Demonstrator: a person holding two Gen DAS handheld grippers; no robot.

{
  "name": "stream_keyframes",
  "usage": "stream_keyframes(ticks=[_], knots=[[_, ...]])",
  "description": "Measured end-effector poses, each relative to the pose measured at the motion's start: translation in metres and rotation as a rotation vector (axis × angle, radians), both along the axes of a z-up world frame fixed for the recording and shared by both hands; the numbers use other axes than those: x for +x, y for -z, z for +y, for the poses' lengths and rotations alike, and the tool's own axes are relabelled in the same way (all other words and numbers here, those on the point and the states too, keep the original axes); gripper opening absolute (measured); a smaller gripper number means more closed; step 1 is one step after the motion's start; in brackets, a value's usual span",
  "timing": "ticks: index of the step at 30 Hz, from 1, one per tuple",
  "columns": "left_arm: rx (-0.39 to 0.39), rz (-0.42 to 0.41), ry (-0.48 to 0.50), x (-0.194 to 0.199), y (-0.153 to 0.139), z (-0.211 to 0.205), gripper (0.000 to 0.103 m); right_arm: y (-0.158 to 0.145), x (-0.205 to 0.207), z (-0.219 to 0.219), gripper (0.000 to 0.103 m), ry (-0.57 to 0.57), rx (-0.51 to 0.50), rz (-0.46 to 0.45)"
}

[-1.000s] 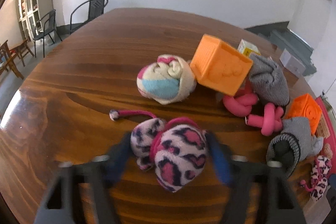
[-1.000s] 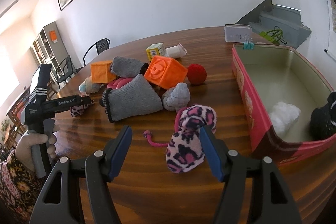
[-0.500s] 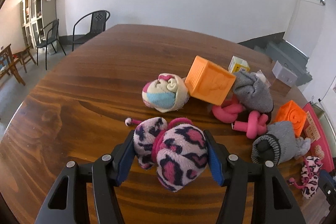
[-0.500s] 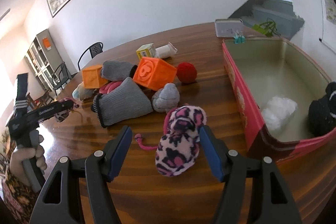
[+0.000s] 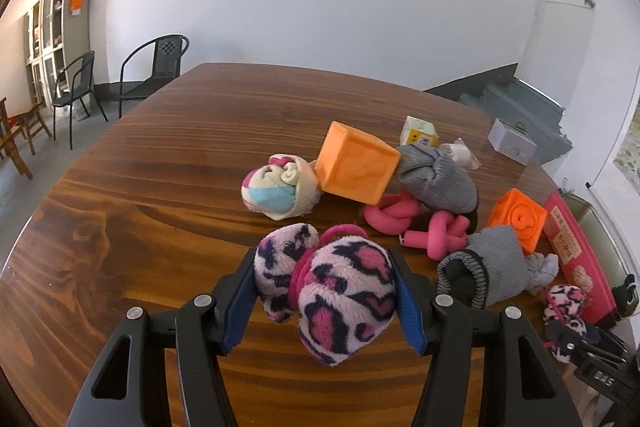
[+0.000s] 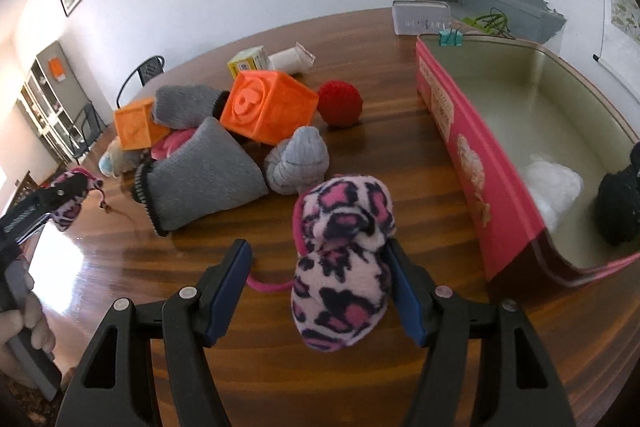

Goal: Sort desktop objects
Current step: 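Grasp a pink leopard plush with the left tool while the right tool grasps the other plush, then carry both pink leopard plushes over the pink box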

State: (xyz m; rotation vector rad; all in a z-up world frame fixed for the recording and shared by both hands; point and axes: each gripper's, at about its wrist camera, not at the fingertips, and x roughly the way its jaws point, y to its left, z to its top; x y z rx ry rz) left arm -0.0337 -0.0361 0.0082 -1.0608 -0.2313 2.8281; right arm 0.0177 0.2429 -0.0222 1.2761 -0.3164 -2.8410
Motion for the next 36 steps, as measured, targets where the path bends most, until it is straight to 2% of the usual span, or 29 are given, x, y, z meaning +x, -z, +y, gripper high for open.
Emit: stream_keyframes(ticks=[3,6,30,36], knots=[[0.001,0.004,0.012,0.003,-0.002,0.003,0.063,0.002,-0.003,-0.002,0.048,-0.005,0.011,-0.015],[-0.004,0.009,0.019,0.006,-0.002,0.006,0.063,0.002,-0.003,-0.002,0.043,-0.01,0.014,-0.012],[-0.106,0.057,-0.016,0.015,-0.001,0.019,0.063,-0.011,0.019,-0.01,0.041,-0.09,-0.037,0.092],[-0.111,0.045,-0.026,0.015,0.003,0.021,0.063,-0.015,0.027,-0.011,0.041,-0.112,-0.039,0.121]])
